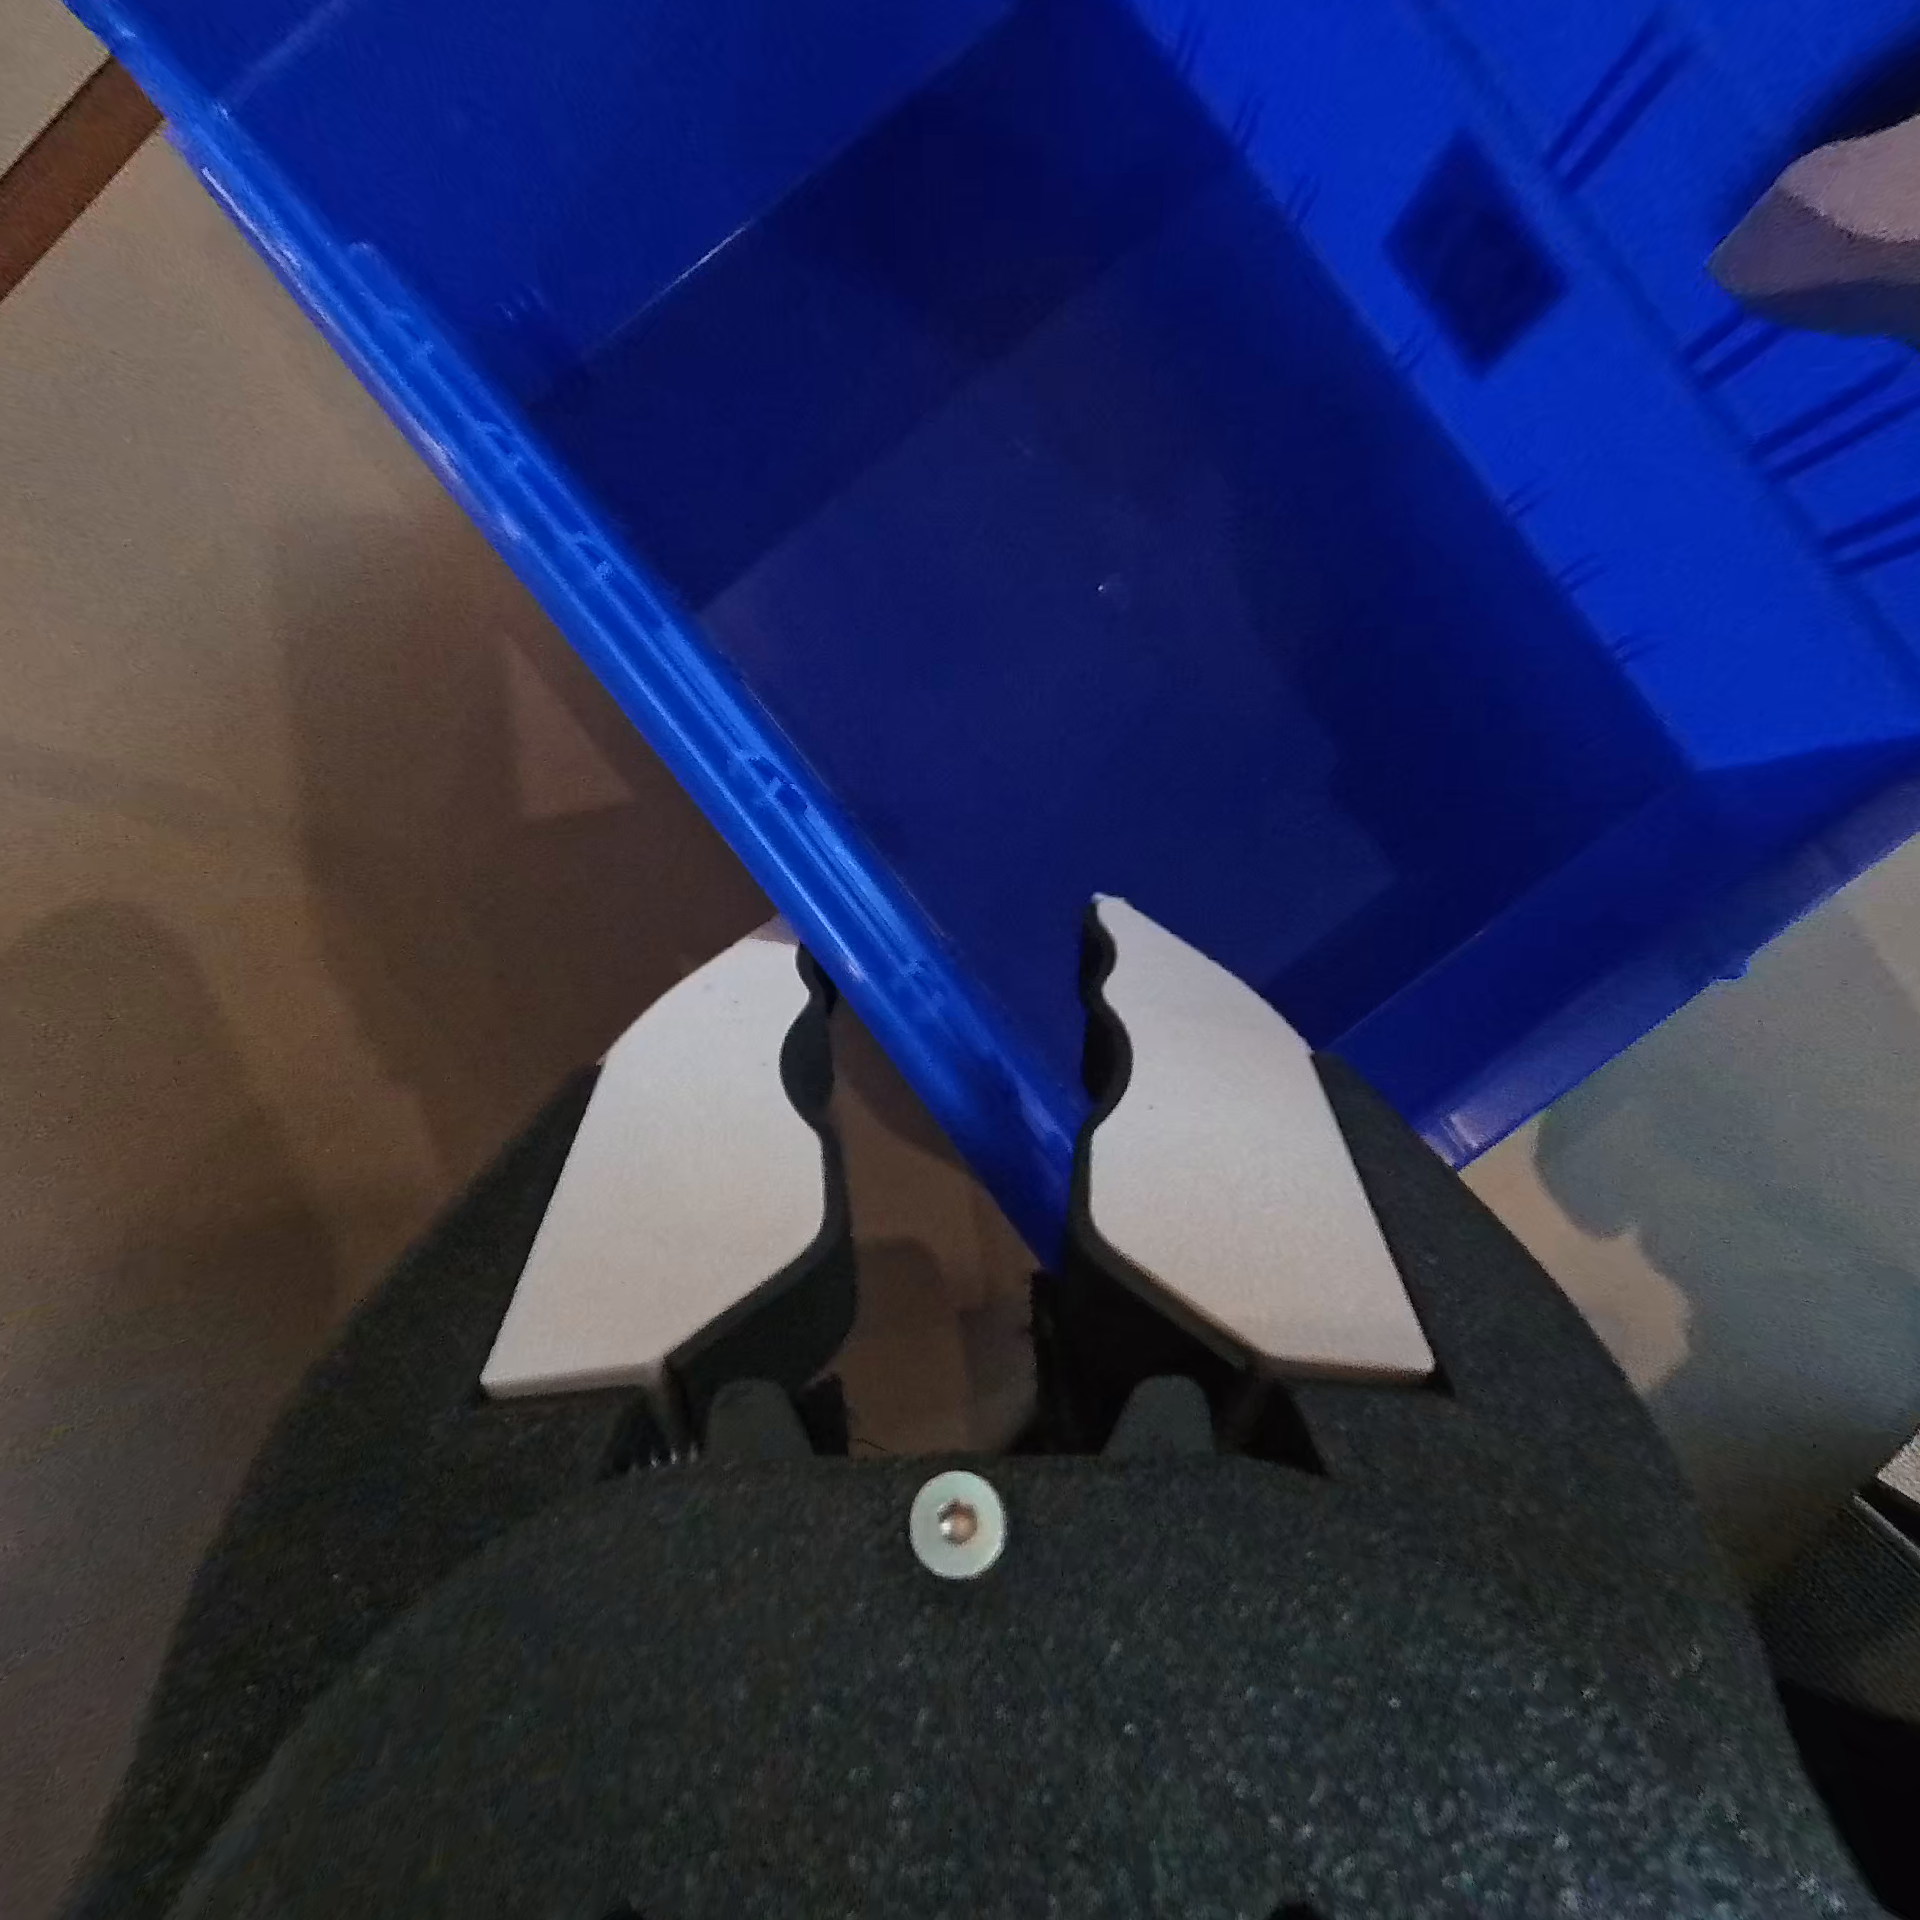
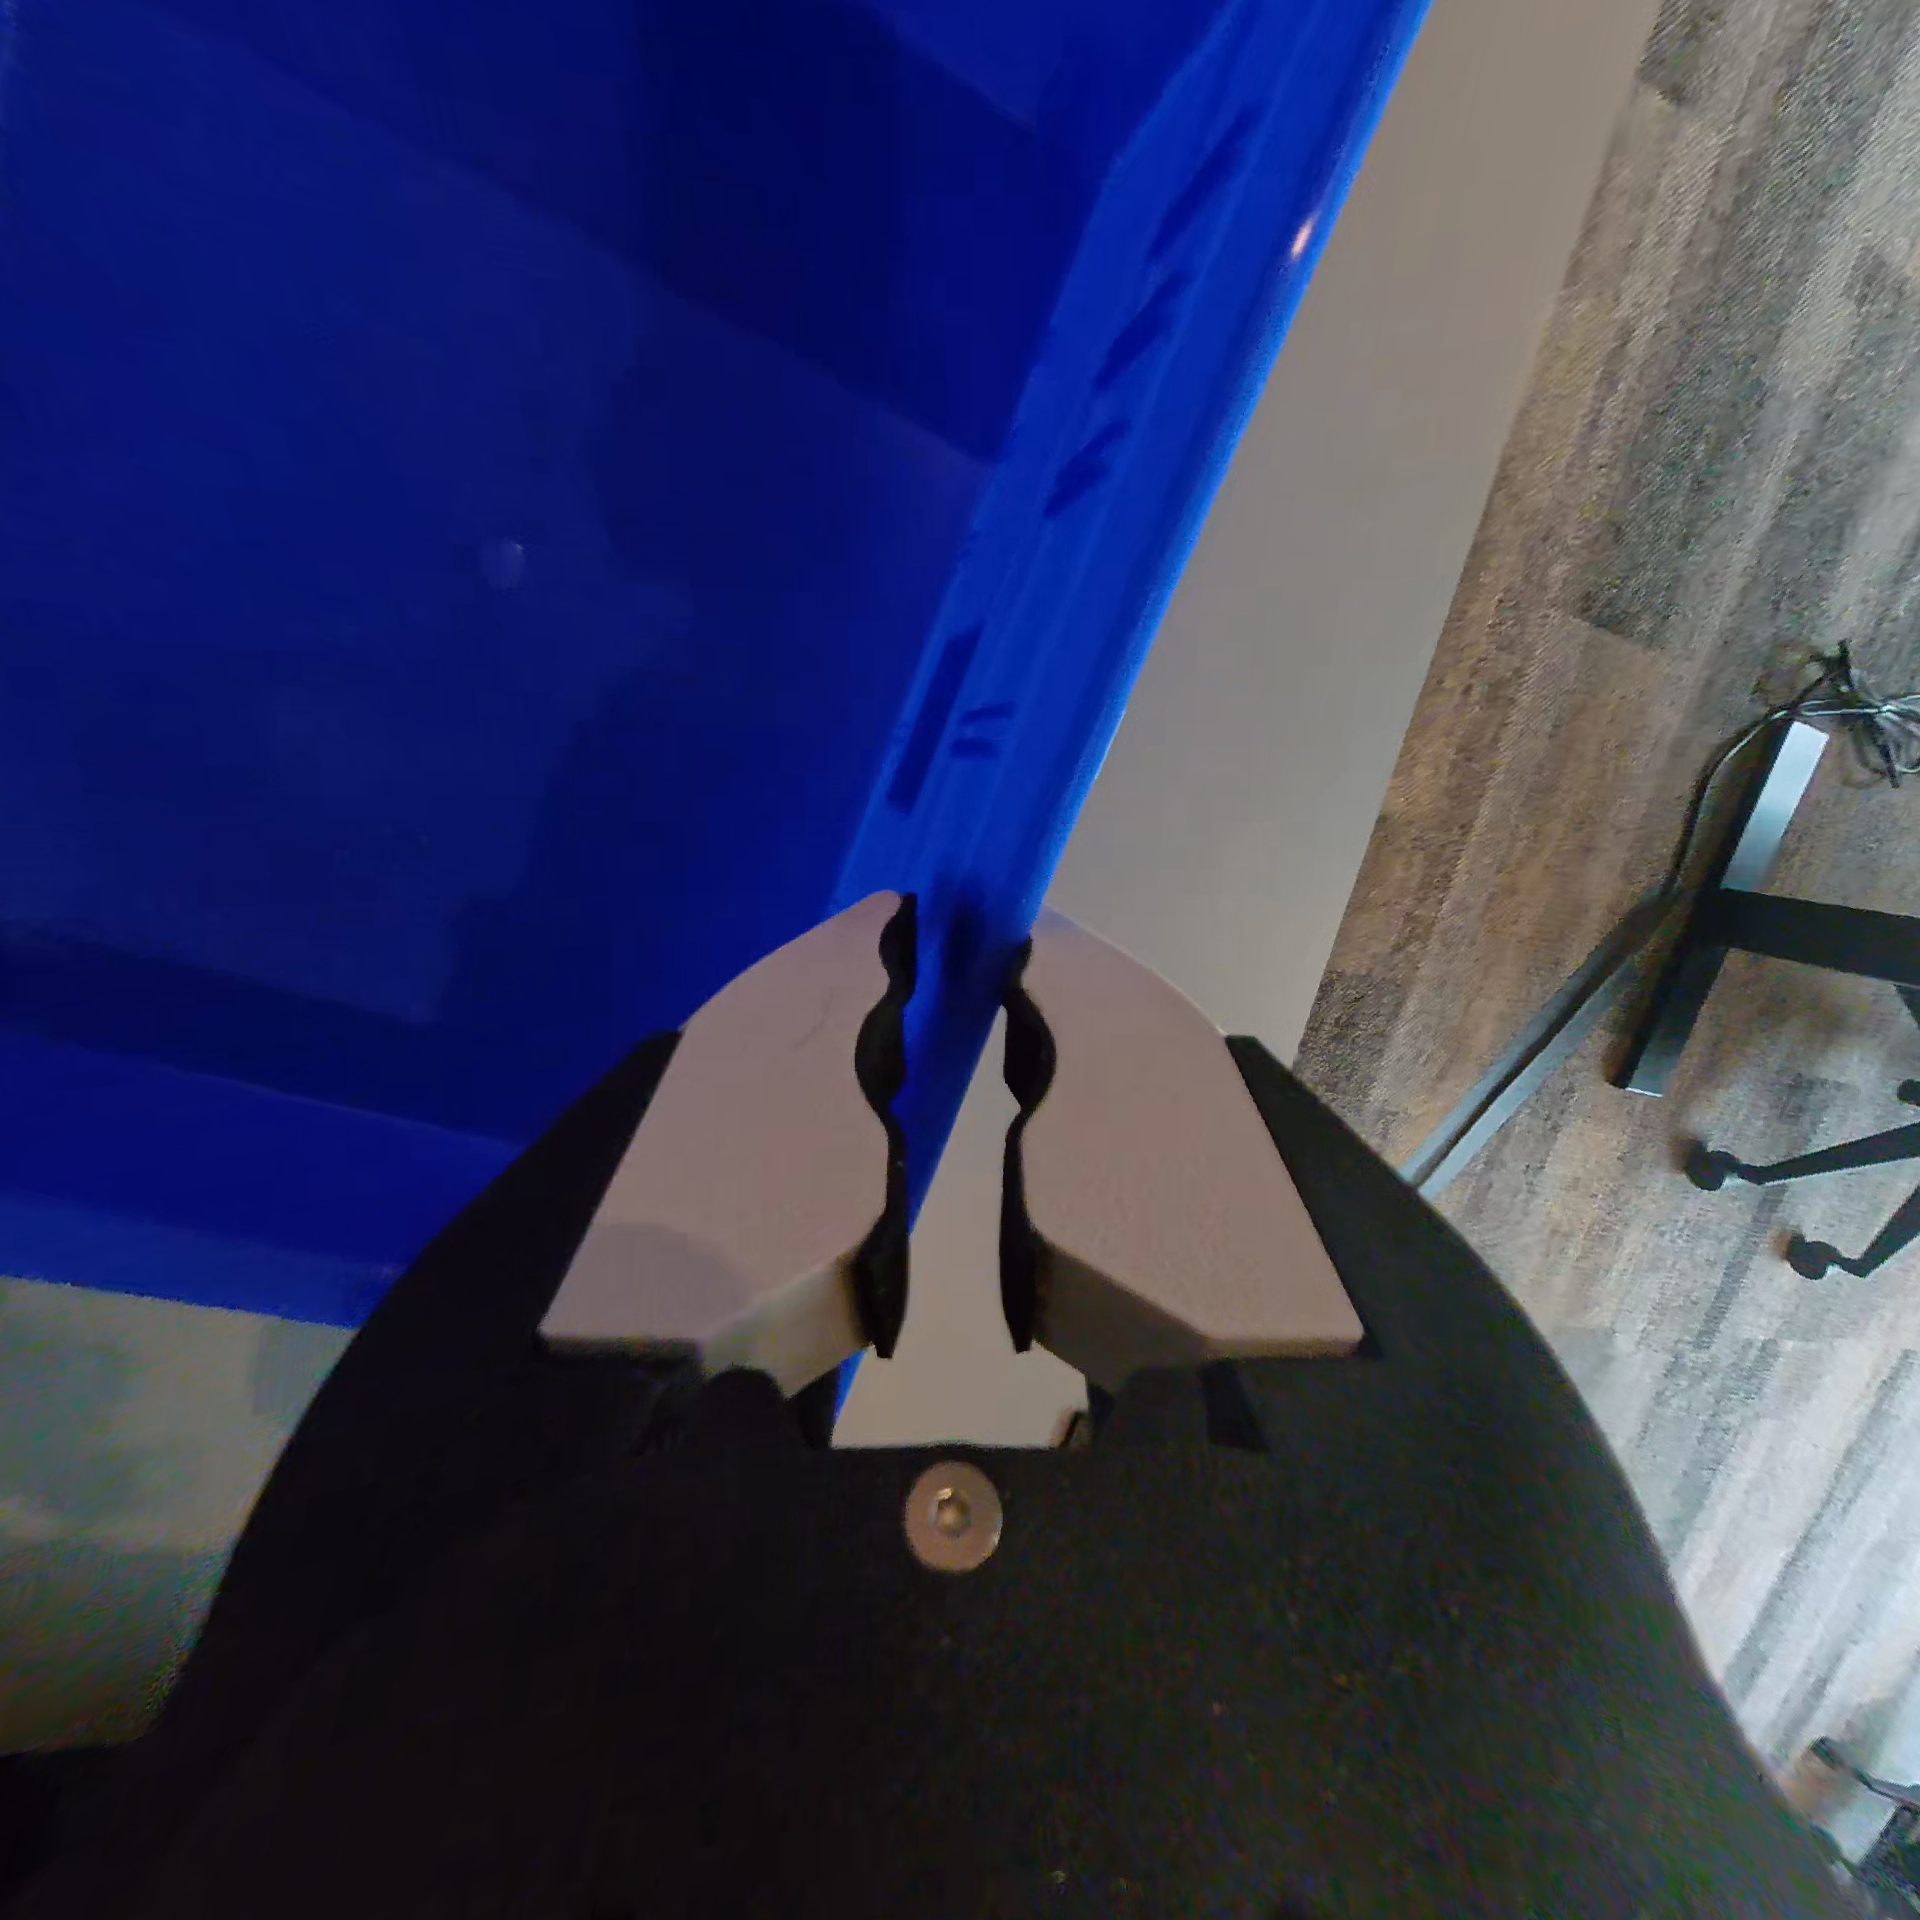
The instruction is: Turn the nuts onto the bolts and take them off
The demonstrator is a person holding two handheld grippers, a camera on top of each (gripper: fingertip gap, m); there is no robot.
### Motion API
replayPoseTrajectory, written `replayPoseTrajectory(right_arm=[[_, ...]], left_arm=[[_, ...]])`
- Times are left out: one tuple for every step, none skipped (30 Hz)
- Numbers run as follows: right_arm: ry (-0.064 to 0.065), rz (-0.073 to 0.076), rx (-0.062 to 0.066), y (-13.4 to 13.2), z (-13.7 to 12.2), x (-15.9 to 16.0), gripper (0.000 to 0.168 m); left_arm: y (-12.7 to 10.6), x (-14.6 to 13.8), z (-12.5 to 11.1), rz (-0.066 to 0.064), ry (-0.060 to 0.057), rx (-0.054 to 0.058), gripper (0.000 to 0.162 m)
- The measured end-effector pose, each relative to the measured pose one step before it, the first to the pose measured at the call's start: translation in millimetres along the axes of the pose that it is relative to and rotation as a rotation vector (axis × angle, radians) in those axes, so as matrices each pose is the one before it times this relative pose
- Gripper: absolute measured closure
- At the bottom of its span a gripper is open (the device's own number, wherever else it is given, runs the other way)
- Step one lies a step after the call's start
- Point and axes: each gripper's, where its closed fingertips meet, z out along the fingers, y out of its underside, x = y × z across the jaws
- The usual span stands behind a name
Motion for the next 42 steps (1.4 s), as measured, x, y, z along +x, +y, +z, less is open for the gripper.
replayPoseTrajectory(right_arm=[[0.0095, -0.0009, 0.0036, 0.48, 1.76, 1.2, 0.153], [0.0071, -0.0007, 0.0067, 0.35, 1.51, 1.07, 0.152], [0.0168, -0.0063, 0.0171, -0.83, 0.73, 1.97, 0.15], [0.0373, -0.0118, 0.0239, -1.74, -0.35, 4.03, 0.144], [0.0618, -0.0138, 0.0234, -2.21, -1.8, 6.61, 0.13], [0.0586, -0.0222, 0.0122, -1.05, -2.42, 5.93, 0.117], [0.0542, -0.0237, 0.0068, -0.58, -2.77, 5.17, 0.106], [0.0514, -0.0173, 0.0086, -0.9, -3.16, 4.76, 0.096], [0.0289, -0.0146, 0.0112, -1.25, -3.44, 1.77, 0.092], [0.0153, -0.0023, 0.02, -2.41, -3.86, 0.64, 0.092], [0.0094, 0.0092, 0.0256, -2.92, -3.83, 0.49, 0.093], [0.0057, 0.0124, 0.0189, -1.86, -3.31, 0.77, 0.093], [0.0042, 0.0106, 0.0027, 0.44, -2.45, 1.11, 0.091], [0.0071, 0.011, -0.0092, 1.98, -1.96, 1.73, 0.087], [0.0073, 0.0096, -0.0084, 1.93, -1.85, 1.95, 0.083], [0.0083, 0.0078, -0.0009, 1.03, -2.37, 1.84, 0.082], [0.0041, 0.0041, 0.0063, 0.03, -2.97, 1.06, 0.082], [0.0073, 0.0037, 0.0081, -0.54, -3.62, 1.24, 0.082], [0.0114, 0.0037, 0.0069, -0.63, -3.98, 1.65, 0.082], [0.0035, -0.002, 0.0071, -0.97, -4.12, 0.18, 0.083], [0.0091, 0.0008, 0.0062, -1.21, -4.28, 0.88, 0.083], [0.008, 0.001, 0.0078, -1.76, -4.57, 0.75, 0.083], [0.0032, -0.0013, 0.0108, -2.5, -4.57, -0.14, 0.084], [0.0058, 0.0021, 0.0097, -2.73, -4.76, 0.28, 0.083], [0.0094, 0.0034, 0.0107, -3.15, -4.96, 0.85, 0.084], [0.0054, -0.0003, 0.0123, -3.38, -5.26, 0.07, 0.085], [0.0099, 0.0027, 0.011, -3.5, -5.21, 0.76, 0.085], [0.0156, 0.0048, 0.0118, -3.7, -5.47, 1.55, 0.085], [0.0072, -0.0009, 0.0163, -4.4, -5.57, 0.17, 0.086], [0.011, 0.0027, 0.0196, -4.92, -5.61, 0.67, 0.087], [0.0133, 0.0059, 0.0235, -5.57, -5.68, 0.81, 0.088], [0.0121, 0.0027, 0.0304, -6.4, -5.74, 0.53, 0.088], [0.0181, 0.0006, 0.0343, -6.85, -5.59, 1.06, 0.086], [0.024, 0.001, 0.0355, -7.06, -5.4, 1.74, 0.081], [0.0178, -0.0012, 0.0342, -7.11, -5.14, 0.58, 0.075], [0.0207, 0.0067, 0.0349, -7.59, -4.27, 0.89, 0.058], [0.0195, 0.0099, 0.0276, -6.94, -3.24, 0.46, 0.039], [0.0098, 0.0033, 0.0201, -6.03, -2.81, -0.97, 0.026], [0.0012, 0.0073, 0.021, -5.79, -2.85, -2.29, 0.021], [-0.0081, 0.0193, 0.0326, -7.27, -3.55, -3.45, 0.021], [-0.0274, 0.0286, 0.0504, -9.77, -4.06, -6.18, 0.021], [-0.0377, 0.0321, 0.0547, -10.5, -4.04, -7.83, 0.021]], left_arm=[[-0.65, 0.1, 0.35, 0.0035, 0.0011, 0.0073, 0.114], [-0.72, -0.21, 0.21, 0.0014, 0.0062, 0.0117, 0.112], [-0.7, -0.07, -0.11, -0.0025, 0.0137, 0.0134, 0.11], [-1.22, 0.47, -0.87, -0.006, 0.02, 0.0168, 0.109], [-1.5, -0.1, -1.87, -0.0093, 0.0107, 0.0195, 0.108], [-1.13, -0.27, -2.49, -0.0008, 0.0031, 0.0156, 0.104], [-0.94, -0.18, -2.85, 0.0099, -0.0034, 0.0131, 0.102], [-0.93, -0.36, -3.22, 0.0159, -0.0085, 0.0123, 0.099], [-0.95, -0.06, -3.63, 0.0157, -0.0071, 0.0115, 0.097], [-0.75, 0.16, -3.8, 0.013, -0.005, 0.0095, 0.096], [-0.43, -0.53, -3.69, 0.0138, -0.0075, 0.0076, 0.096], [0.19, -1.98, -3.51, 0.0102, -0.0138, 0.0046, 0.093], [0.98, -2.46, -3.01, 0.0071, -0.0149, 0.0007, 0.091], [1.38, -2.07, -2.72, 0.0043, -0.0096, -0.0013, 0.089], [0.91, -1.58, -2.33, 0.0031, -0.007, 0.0025, 0.086], [0.68, -1.8, -2.4, 0.0043, -0.0096, 0.0056, 0.085], [0.26, -2.08, -2.64, 0.0052, -0.0109, 0.0068, 0.084], [-0.33, -2.07, -2.96, 0.0059, -0.0105, 0.0105, 0.084], [-0.62, -1.92, -3.28, 0.0039, -0.0093, 0.0108, 0.084], [-1.12, -1.93, -3.39, 0.0038, -0.0094, 0.0133, 0.082], [-1.45, -2.48, -3.68, 0.0045, -0.0133, 0.0156, 0.08], [-1.35, -2.79, -3.74, 0.0058, -0.0147, 0.0135, 0.077], [-1.62, -3.07, -3.84, 0.0083, -0.0168, 0.0155, 0.073], [-2.14, -3.51, -3.98, 0.0097, -0.0188, 0.0203, 0.068], [-2.69, -4.04, -4.13, 0.0083, -0.0208, 0.026, 0.062], [-3.09, -4.8, -4.41, 0.0076, -0.0235, 0.0304, 0.055], [-3.19, -5.27, -4.5, 0.0085, -0.0248, 0.0325, 0.048], [-3.43, -5.94, -4.79, 0.0074, -0.0266, 0.0357, 0.041], [-4.35, -5.93, -5.21, 0.0077, -0.0246, 0.0418, 0.037], [-5.85, -6.04, -6.1, 0.0092, -0.023, 0.0537, 0.033], [-7.06, -7.19, -7.06, 0.0041, -0.0282, 0.0616, 0.028], [-8.07, -7.81, -7.86, 0.003, -0.0302, 0.0649, 0.023], [-8.69, -7.44, -8.29, 0.0024, -0.0259, 0.0663, 0.02], [-9.38, -7.0, -8.34, -0.0004, -0.0201, 0.0682, 0.016], [-8.88, -6.1, -8.5, 0.0001, -0.0117, 0.0617, 0.016], [-8.23, -5.93, -8.5, -0.0084, -0.0078, 0.0534, 0.016], [-7.94, -5.16, -8.36, -0.0133, -0.0003, 0.0494, 0.016], [-7.57, -4.66, -8.38, -0.0142, 0.0049, 0.0462, 0.016], [-5.81, -5.32, -8.14, -0.0116, 0.0005, 0.0321, 0.016], [-4.29, -4.91, -7.76, -0.0091, 0.007, 0.0221, 0.016], [-4.8, -5.54, -8.07, -0.0086, 0.0051, 0.0288, 0.015], [-5.01, -5.7, -8.62, -0.0033, 0.0045, 0.0318, 0.015]])
